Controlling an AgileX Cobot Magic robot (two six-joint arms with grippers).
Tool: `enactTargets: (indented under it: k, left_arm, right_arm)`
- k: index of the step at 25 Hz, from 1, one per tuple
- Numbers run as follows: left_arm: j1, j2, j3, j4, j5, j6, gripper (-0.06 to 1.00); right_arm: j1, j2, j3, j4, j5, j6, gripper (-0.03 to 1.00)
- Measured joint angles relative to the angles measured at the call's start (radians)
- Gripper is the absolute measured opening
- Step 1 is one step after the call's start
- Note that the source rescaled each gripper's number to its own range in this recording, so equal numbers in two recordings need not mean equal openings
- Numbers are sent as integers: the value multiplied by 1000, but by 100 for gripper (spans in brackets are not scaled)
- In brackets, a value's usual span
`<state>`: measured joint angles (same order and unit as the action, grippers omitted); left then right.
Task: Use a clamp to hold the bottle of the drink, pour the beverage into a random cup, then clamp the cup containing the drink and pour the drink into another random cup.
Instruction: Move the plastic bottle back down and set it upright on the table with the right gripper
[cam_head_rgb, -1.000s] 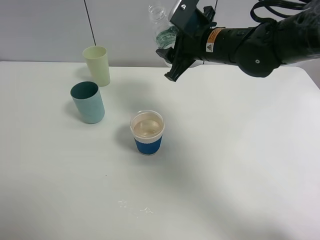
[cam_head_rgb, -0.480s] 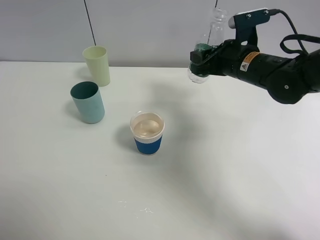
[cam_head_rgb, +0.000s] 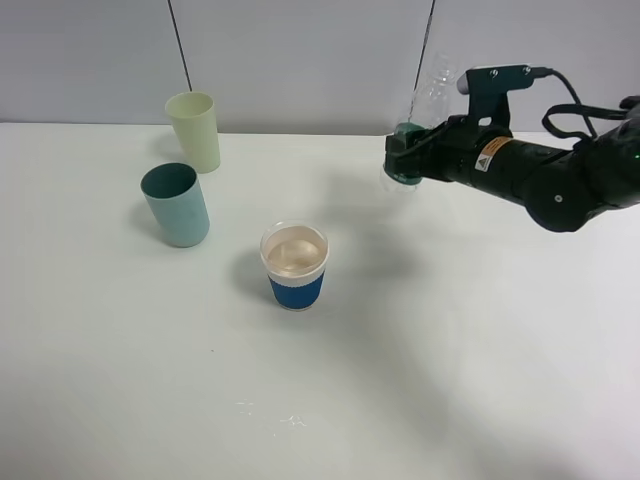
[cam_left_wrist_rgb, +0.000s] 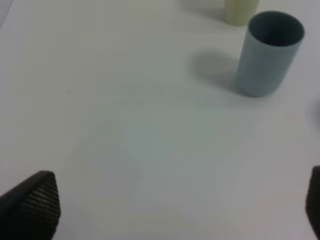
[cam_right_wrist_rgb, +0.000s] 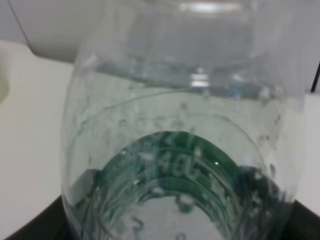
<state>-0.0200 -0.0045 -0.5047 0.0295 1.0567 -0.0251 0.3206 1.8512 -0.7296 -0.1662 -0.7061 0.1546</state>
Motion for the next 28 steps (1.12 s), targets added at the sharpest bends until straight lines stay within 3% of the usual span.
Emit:
enactTargets:
  k: [9,25,26,28]
  left_arm:
    - [0,0,0,0,0,0,100]
    - [0,0,0,0,0,0,100]
    - [0,0,0,0,0,0,100]
    - [0,0,0,0,0,0,100]
  right_arm:
    - [0,162,2,0,-180,-44,1]
    - [0,209,3,1,-194,-132,2]
    - [0,209,3,1,-194,-137,9]
    - [0,213,4,5,-161,-137,47]
